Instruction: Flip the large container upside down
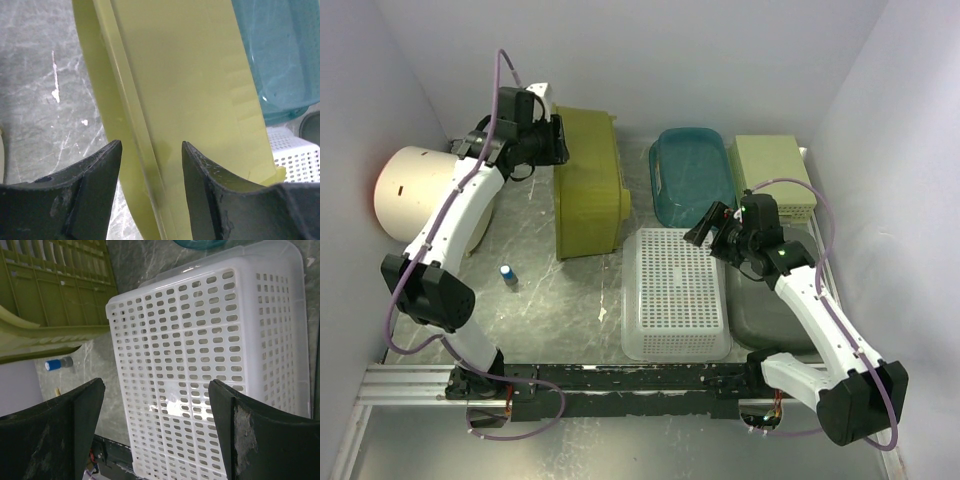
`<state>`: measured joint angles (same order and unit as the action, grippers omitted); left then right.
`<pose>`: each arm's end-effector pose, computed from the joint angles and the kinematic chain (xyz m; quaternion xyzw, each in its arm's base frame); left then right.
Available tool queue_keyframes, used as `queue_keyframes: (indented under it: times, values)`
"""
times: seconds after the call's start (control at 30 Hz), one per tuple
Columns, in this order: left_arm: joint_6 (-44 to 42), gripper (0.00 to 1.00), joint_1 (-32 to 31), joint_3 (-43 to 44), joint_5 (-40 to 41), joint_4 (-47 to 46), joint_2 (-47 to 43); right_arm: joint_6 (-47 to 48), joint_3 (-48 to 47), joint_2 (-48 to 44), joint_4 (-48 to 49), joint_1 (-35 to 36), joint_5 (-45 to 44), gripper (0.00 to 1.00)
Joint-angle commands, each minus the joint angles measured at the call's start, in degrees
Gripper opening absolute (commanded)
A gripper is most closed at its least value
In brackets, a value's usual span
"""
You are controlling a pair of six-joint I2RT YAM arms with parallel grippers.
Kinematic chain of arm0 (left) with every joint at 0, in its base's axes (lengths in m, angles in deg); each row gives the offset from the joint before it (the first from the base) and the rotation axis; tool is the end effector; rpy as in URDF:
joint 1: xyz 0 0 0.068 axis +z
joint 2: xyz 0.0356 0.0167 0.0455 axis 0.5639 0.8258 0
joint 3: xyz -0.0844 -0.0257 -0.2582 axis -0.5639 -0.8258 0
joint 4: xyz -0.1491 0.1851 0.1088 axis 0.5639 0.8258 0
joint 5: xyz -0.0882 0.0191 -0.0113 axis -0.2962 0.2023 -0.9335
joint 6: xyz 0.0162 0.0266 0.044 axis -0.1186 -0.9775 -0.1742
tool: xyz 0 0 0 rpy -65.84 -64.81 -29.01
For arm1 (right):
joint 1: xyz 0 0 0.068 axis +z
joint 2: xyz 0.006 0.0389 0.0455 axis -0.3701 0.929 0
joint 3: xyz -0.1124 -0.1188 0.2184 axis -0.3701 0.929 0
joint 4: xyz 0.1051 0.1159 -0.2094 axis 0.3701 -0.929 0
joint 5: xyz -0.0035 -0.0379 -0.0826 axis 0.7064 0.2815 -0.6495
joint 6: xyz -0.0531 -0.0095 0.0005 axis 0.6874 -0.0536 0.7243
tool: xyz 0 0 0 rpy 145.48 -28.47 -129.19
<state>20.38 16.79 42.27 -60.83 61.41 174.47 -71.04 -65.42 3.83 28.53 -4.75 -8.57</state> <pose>0.3563 -0.1127 0.4090 0.0136 0.8854 -0.1321 0.4455 0.2095 0.0698 0.2946 0.1819 0.8870 0.2756 0.3228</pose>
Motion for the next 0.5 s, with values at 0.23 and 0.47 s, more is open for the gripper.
queue_keyframes:
  times: [0.23, 0.47]
  values:
    - [3.2, 0.07, -0.9, -2.3, -7.5, -3.9, 3.4, -0.1, -0.8, -1.1, -0.1, 0.9, -2.9, 0.86]
    - [17.3, 0.07, 1.7, -5.7, -27.5, -20.9, 1.4, 0.1, -0.6, -2.1, -1.2, 0.9, -3.6, 0.86]
